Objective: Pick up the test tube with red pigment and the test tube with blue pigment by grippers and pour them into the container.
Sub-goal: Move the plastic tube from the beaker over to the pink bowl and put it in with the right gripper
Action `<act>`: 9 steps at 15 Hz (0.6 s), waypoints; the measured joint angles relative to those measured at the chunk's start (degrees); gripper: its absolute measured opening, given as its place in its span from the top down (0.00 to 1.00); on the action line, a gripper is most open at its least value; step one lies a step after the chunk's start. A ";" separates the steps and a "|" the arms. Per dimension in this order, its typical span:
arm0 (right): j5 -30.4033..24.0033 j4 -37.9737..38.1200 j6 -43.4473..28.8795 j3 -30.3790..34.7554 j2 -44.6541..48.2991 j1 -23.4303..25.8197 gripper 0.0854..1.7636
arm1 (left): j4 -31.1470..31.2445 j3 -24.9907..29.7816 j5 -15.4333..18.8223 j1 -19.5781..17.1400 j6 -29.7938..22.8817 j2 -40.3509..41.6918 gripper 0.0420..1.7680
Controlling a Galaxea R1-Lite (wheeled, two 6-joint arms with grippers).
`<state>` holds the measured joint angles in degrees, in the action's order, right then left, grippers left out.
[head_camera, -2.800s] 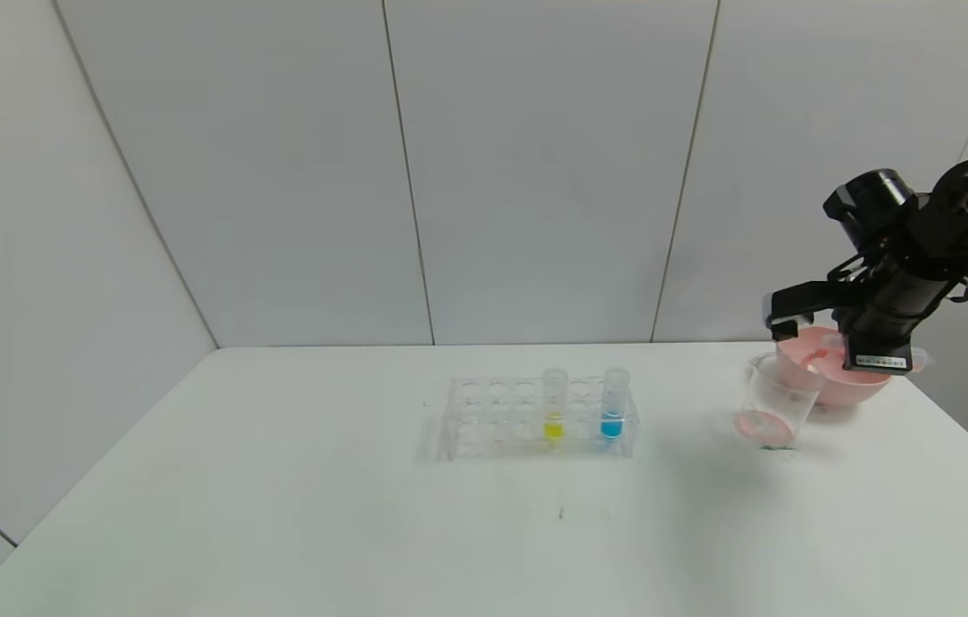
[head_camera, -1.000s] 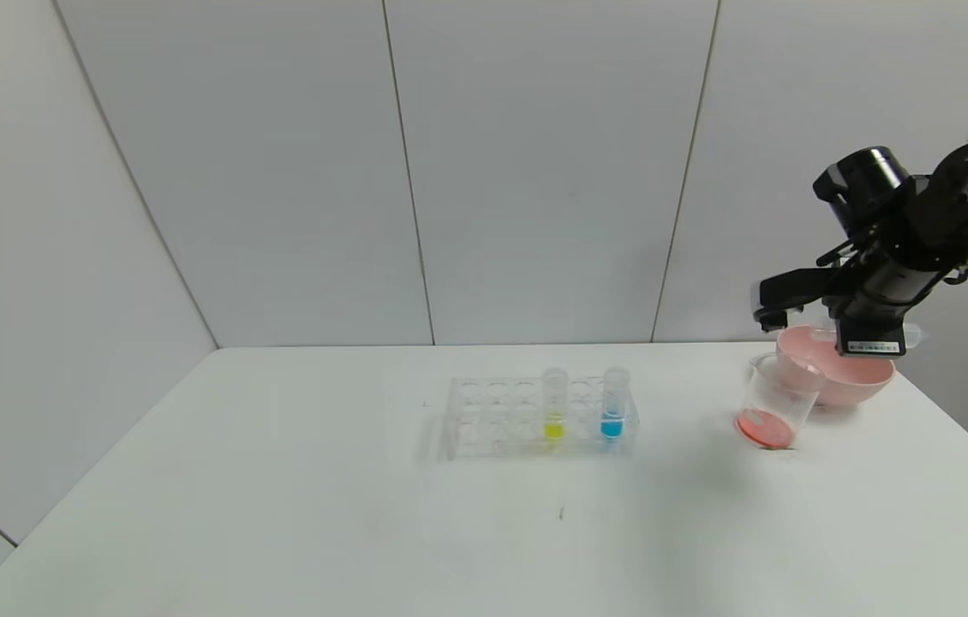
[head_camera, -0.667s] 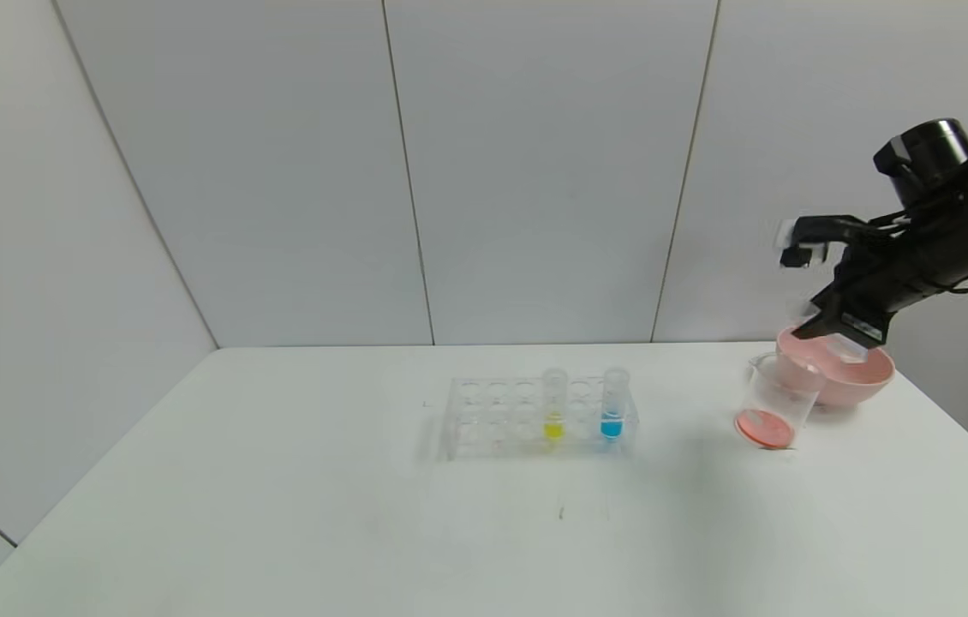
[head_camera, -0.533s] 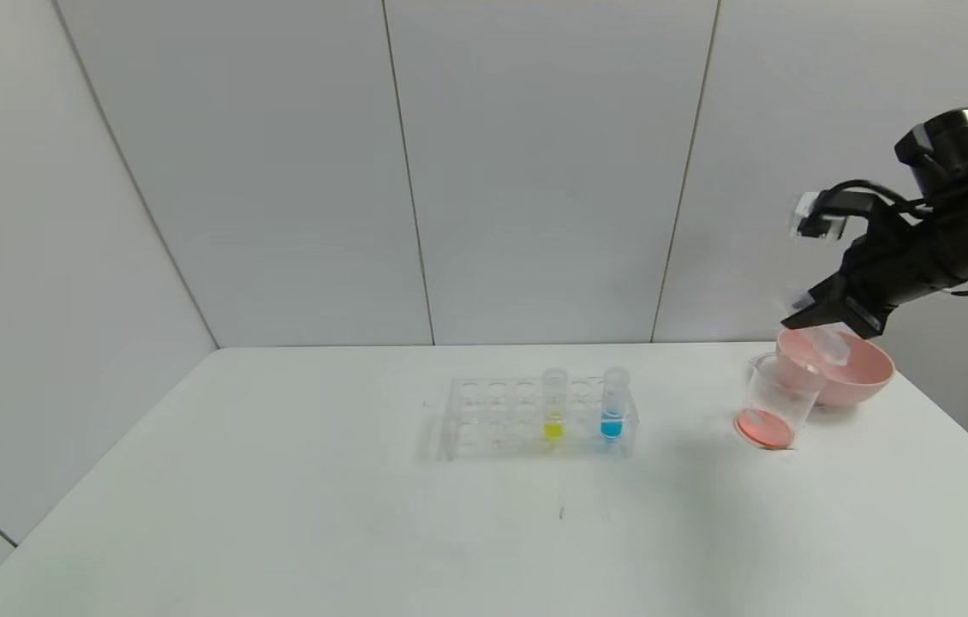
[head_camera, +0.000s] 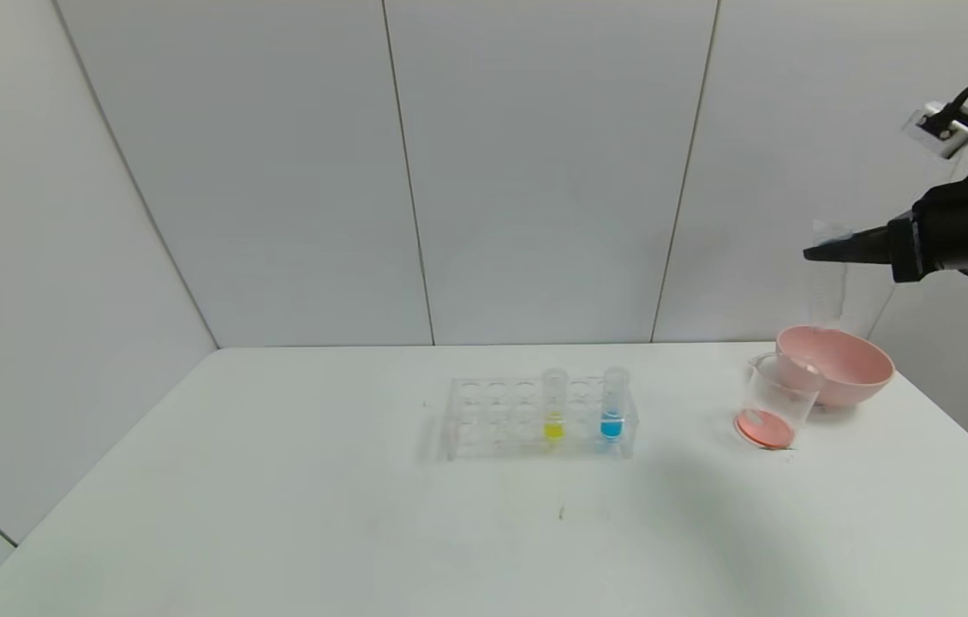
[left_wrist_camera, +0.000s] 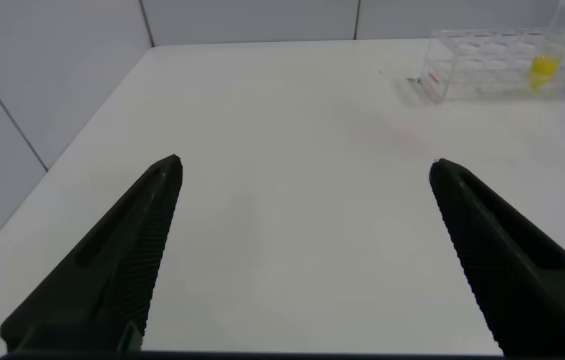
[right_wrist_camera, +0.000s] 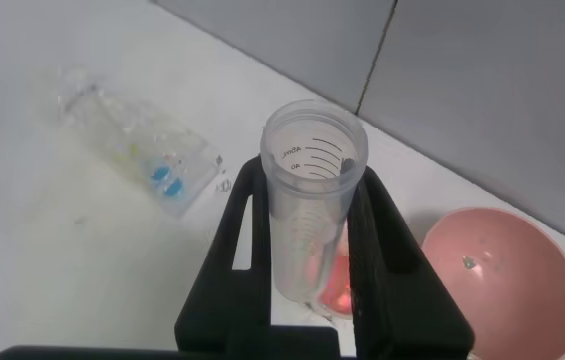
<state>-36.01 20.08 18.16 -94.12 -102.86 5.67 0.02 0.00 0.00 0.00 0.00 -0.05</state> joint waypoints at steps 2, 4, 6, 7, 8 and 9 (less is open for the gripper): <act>0.00 -12.73 -6.49 8.13 3.00 0.72 0.75 | 0.00 0.00 0.00 0.00 0.00 0.00 0.00; 0.27 -26.61 -10.86 17.69 5.60 2.12 0.75 | 0.00 0.00 0.00 0.00 0.00 0.00 0.00; 1.91 -39.64 -13.19 26.62 7.39 3.83 0.75 | 0.00 0.00 0.00 0.00 0.00 0.00 0.00; 3.06 -44.46 -14.07 30.18 7.91 4.56 0.75 | 0.00 0.00 0.00 0.00 0.00 0.00 0.00; 3.89 -47.75 -14.99 33.07 8.19 5.19 0.75 | 0.00 0.00 0.00 0.00 0.00 0.00 0.00; 4.27 -49.55 -15.54 35.26 8.29 5.77 0.75 | 0.02 0.00 0.00 0.00 0.00 0.00 0.00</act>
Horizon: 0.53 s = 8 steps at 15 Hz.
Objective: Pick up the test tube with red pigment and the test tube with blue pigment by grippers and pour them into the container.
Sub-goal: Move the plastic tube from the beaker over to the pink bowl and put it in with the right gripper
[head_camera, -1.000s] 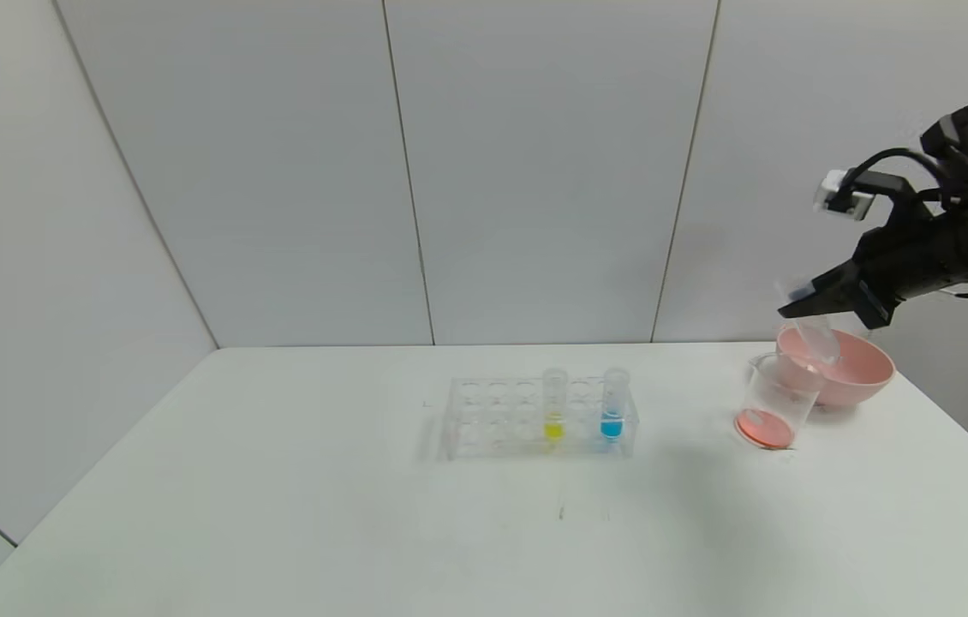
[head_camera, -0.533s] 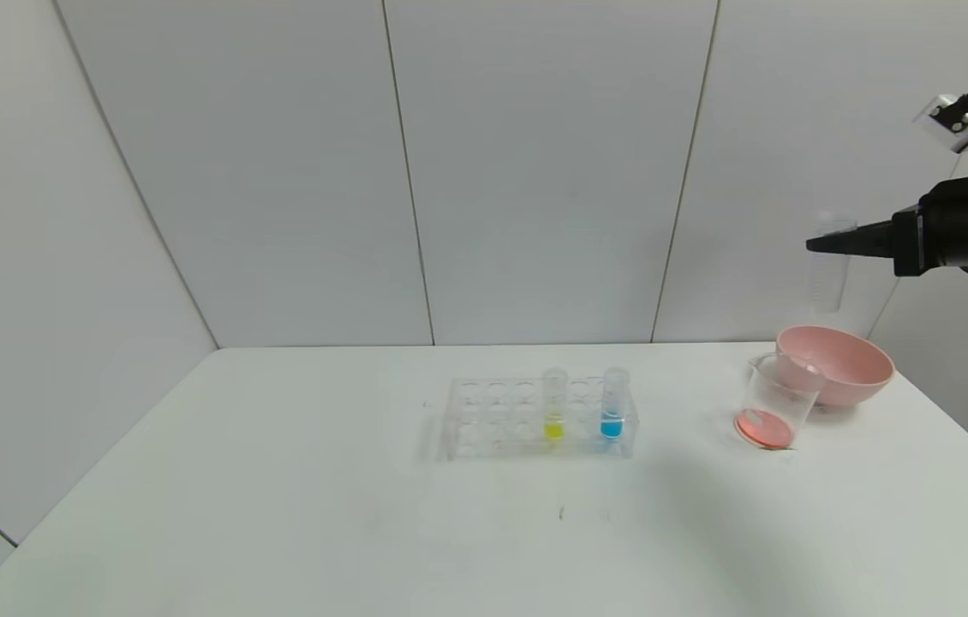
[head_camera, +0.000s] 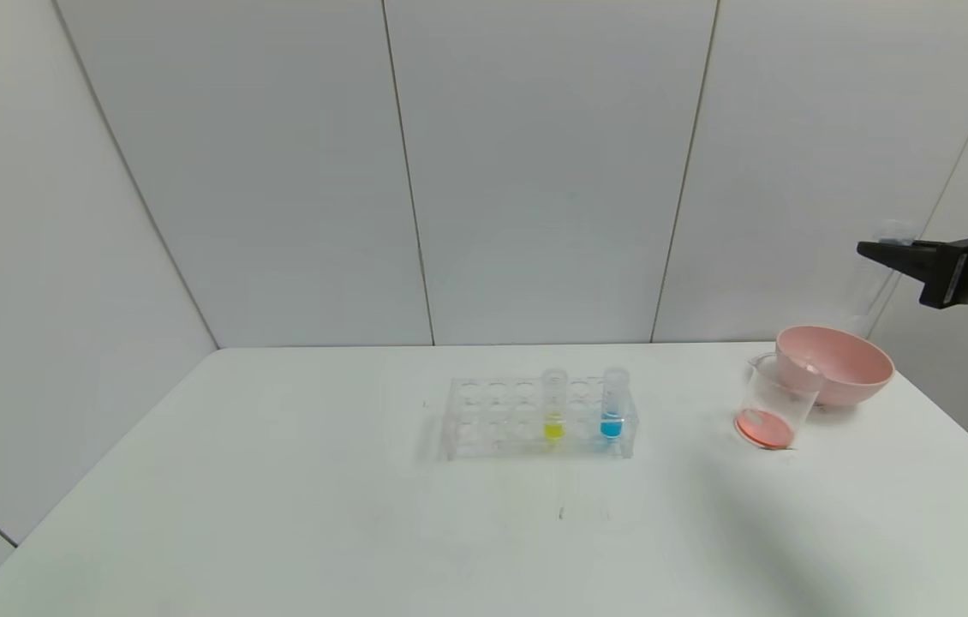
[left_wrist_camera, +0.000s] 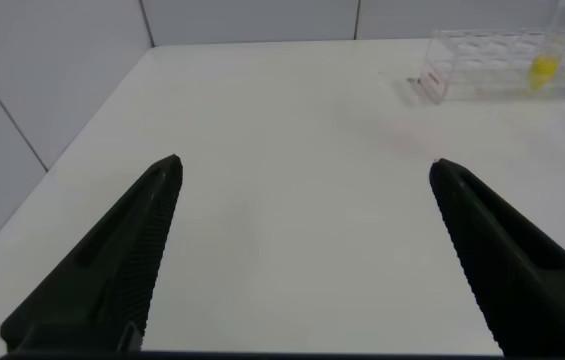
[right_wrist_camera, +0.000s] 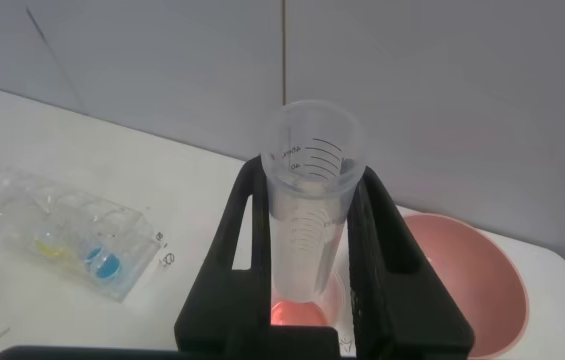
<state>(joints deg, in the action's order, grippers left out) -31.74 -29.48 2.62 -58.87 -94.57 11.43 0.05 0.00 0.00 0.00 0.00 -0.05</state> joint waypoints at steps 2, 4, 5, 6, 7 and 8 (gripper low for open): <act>0.27 -0.66 -0.11 1.32 -0.66 0.55 0.75 | -0.02 0.00 0.00 0.00 0.00 0.00 0.00; 0.41 -0.88 -0.05 0.02 -2.47 0.91 0.75 | -0.05 0.00 0.00 0.00 0.00 0.00 0.00; 0.51 -1.23 -0.05 -1.27 -3.80 1.27 0.75 | -0.02 0.00 0.00 0.00 0.00 0.00 0.00; 0.55 -2.40 -0.02 -2.77 -5.64 1.76 0.75 | -0.05 0.00 0.00 0.00 0.00 0.00 0.00; 0.82 -4.21 -0.02 -4.22 -7.72 2.29 0.75 | -0.05 0.00 0.00 0.00 0.00 0.00 0.00; 1.56 -6.66 -0.05 -5.68 -10.17 2.80 0.75 | -0.02 0.00 0.00 0.00 0.00 0.00 0.00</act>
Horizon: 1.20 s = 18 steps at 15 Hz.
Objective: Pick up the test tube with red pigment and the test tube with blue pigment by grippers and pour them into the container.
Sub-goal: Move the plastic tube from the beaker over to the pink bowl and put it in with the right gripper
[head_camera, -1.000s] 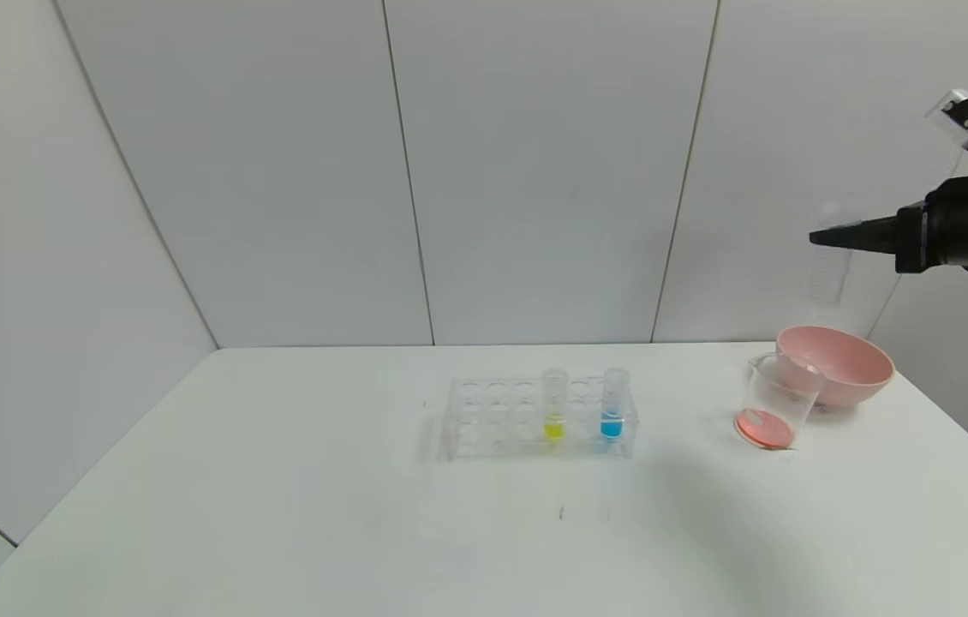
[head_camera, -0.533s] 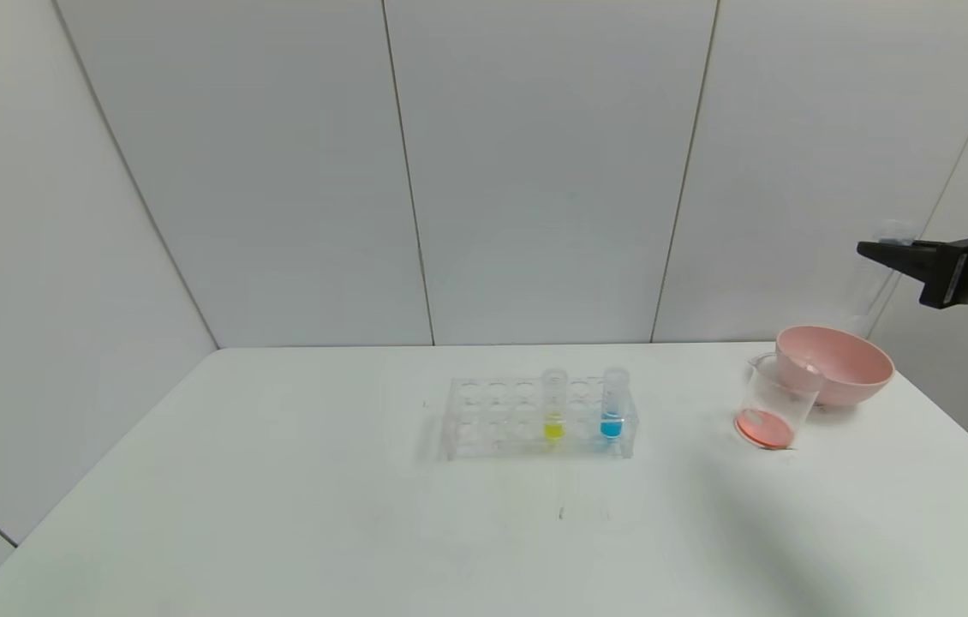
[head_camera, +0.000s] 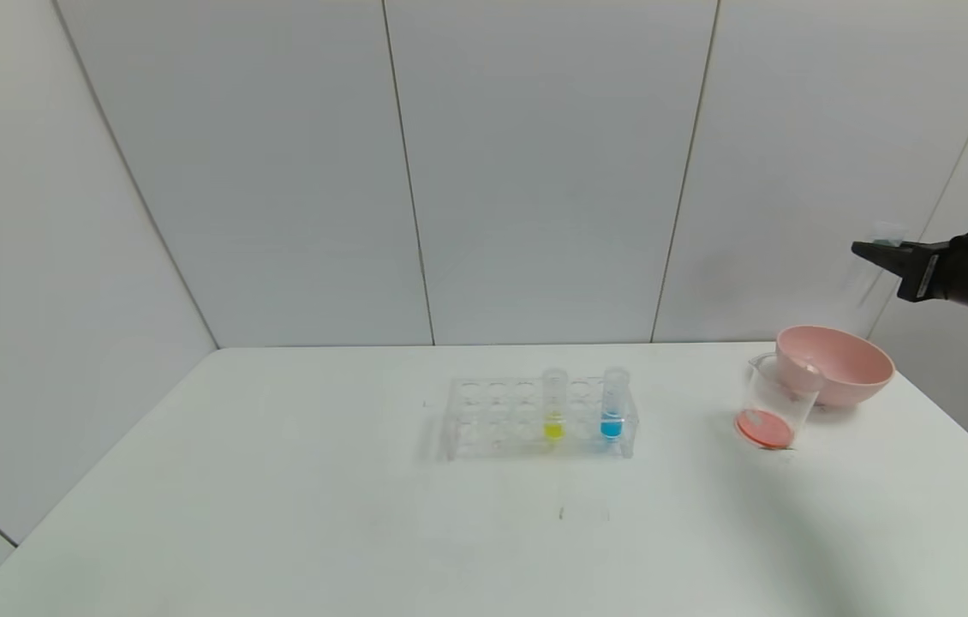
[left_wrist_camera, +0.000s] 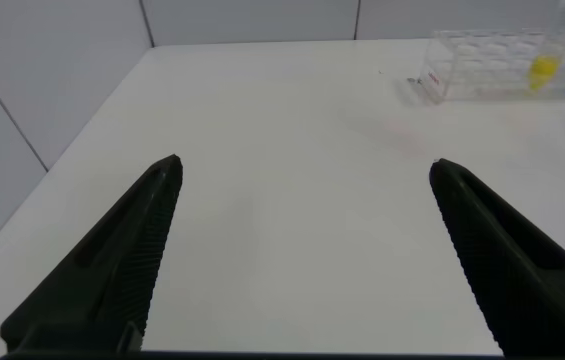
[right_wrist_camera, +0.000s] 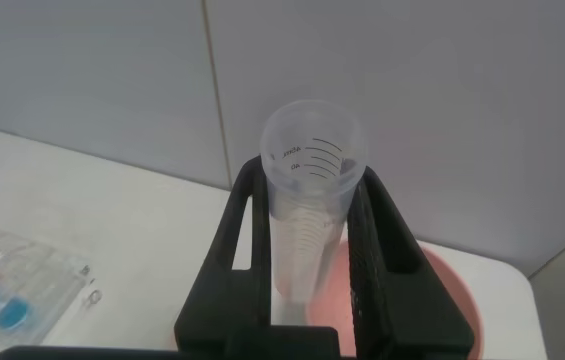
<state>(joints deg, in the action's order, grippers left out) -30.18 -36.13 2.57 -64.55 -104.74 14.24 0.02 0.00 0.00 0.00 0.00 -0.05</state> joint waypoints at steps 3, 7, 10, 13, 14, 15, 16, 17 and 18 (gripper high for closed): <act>4.00 -5.72 0.10 -5.24 -8.63 1.63 0.75 | 0.00 0.00 0.00 0.00 0.00 0.00 0.00; 6.90 -7.19 0.02 -9.86 -17.55 3.43 0.75 | -0.02 0.00 0.00 0.00 0.00 0.00 0.00; 6.97 -7.44 -0.11 -10.69 -20.35 3.67 0.75 | 0.00 0.00 0.00 0.00 0.00 0.00 0.00; 6.90 -7.46 0.02 -11.45 -21.71 3.56 0.57 | -0.02 0.00 0.00 0.00 0.00 0.00 0.00; 6.92 -7.49 0.00 -11.52 -21.91 3.49 0.51 | -0.02 0.00 0.00 0.00 0.00 0.00 0.00; 6.92 -7.50 -0.01 -11.58 -22.03 3.45 0.45 | -0.02 0.00 0.00 0.00 0.00 0.00 0.00; 7.01 -7.70 0.02 -11.69 -22.13 3.43 0.40 | -0.02 0.00 0.00 0.00 0.00 0.00 0.00; 7.03 -8.09 0.07 -11.65 -22.13 3.40 0.36 | 0.00 0.00 0.00 0.00 0.00 0.00 0.00; 6.97 -8.59 0.07 -11.30 -22.03 3.40 0.32 | 0.00 0.00 0.00 0.00 0.00 0.00 0.00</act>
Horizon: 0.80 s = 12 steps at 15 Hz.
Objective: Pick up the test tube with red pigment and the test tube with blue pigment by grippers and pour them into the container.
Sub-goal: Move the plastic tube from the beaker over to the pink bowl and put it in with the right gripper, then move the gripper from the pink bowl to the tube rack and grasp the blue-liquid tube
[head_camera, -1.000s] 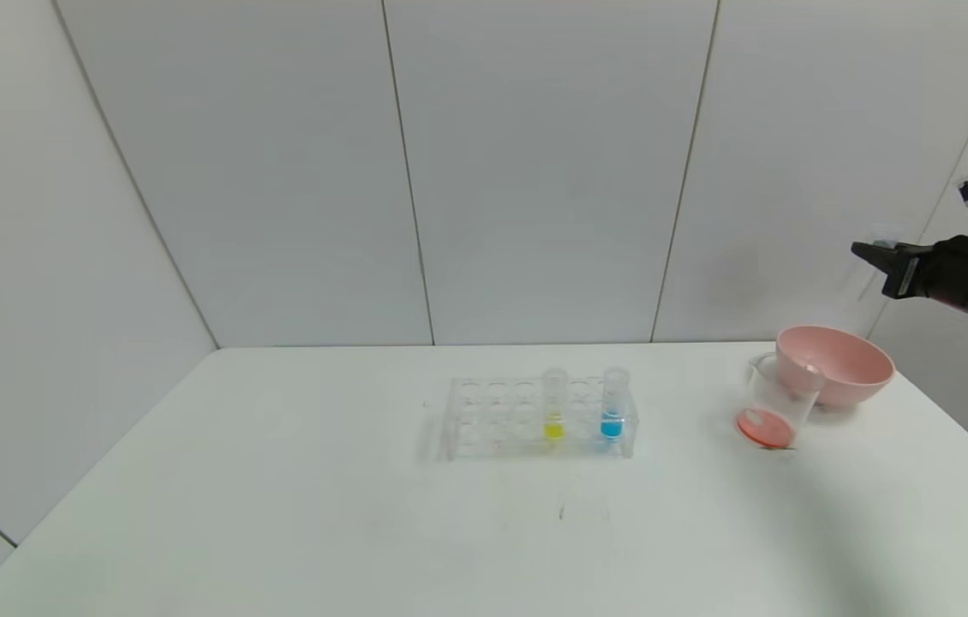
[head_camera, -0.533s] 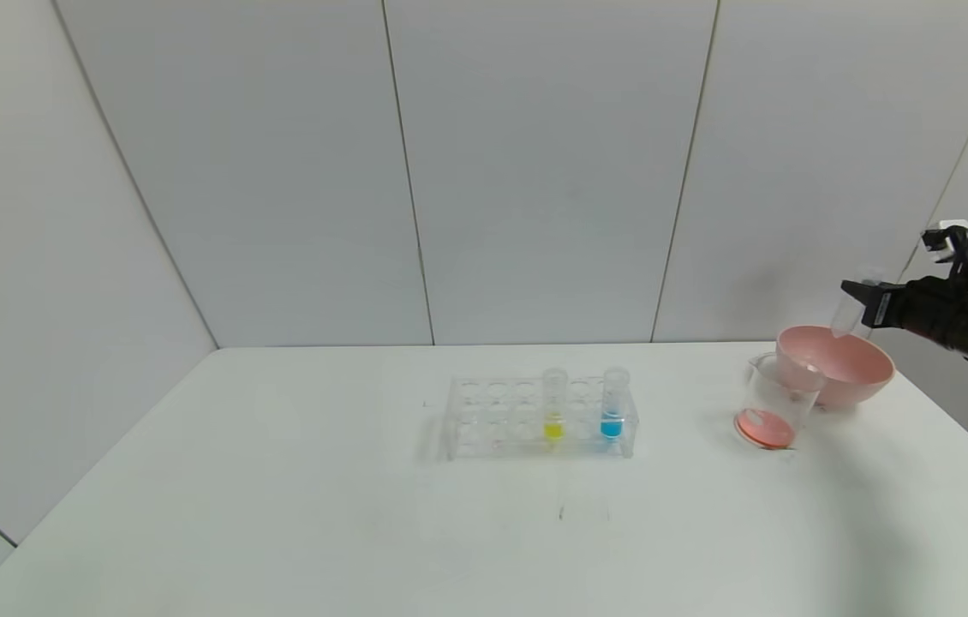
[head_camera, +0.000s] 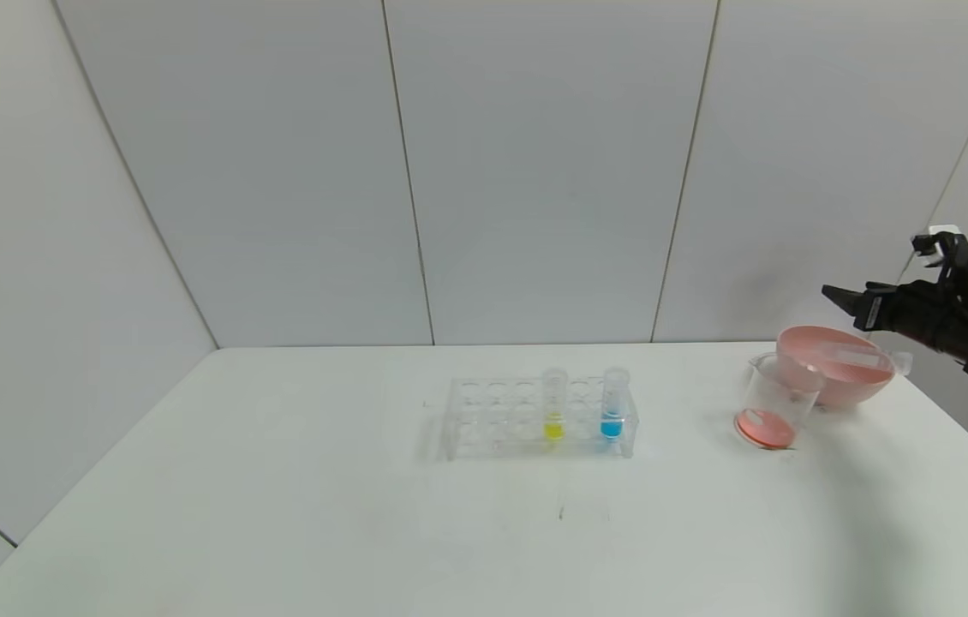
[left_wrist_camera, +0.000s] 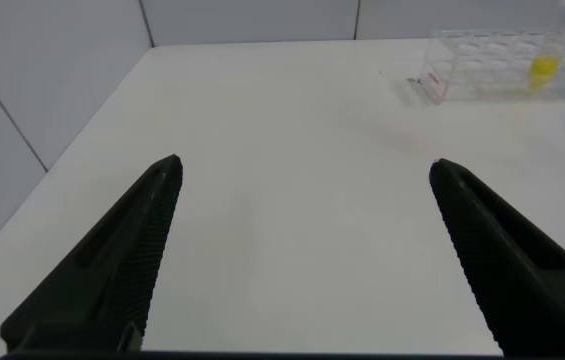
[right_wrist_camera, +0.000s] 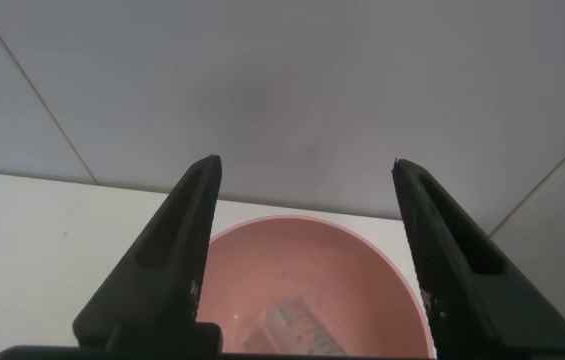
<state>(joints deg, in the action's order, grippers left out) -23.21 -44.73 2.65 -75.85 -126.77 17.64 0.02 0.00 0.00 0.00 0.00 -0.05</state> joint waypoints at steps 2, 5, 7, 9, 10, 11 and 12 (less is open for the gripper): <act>-0.05 -0.95 0.04 1.60 0.76 -0.23 0.25 | 0.00 0.00 0.00 0.00 0.00 0.00 0.00; -0.05 -1.17 -0.11 6.83 4.34 -1.18 0.18 | 0.00 0.00 0.00 0.00 0.00 0.00 0.00; 0.04 -1.22 -0.30 12.85 8.72 -2.49 0.15 | 0.00 0.00 0.00 0.00 0.00 0.00 0.00; 0.50 -1.39 -1.26 19.32 14.36 -4.33 0.12 | 0.02 0.00 0.00 0.00 0.00 0.00 0.00; 2.28 -1.45 -1.85 23.08 17.76 -5.79 0.11 | 0.00 0.00 0.00 0.00 0.00 0.00 0.00; 6.00 -1.56 -2.24 26.71 20.96 -7.73 0.10 | 0.00 0.00 0.00 0.00 0.00 0.00 0.00; 11.25 -1.66 -2.65 30.38 24.28 -10.57 0.09 | -0.02 0.00 0.00 0.00 0.00 0.00 0.00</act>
<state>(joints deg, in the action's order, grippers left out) -11.96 -46.39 0.00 -45.47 -102.49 7.07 0.00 0.00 0.00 0.00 0.00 -0.05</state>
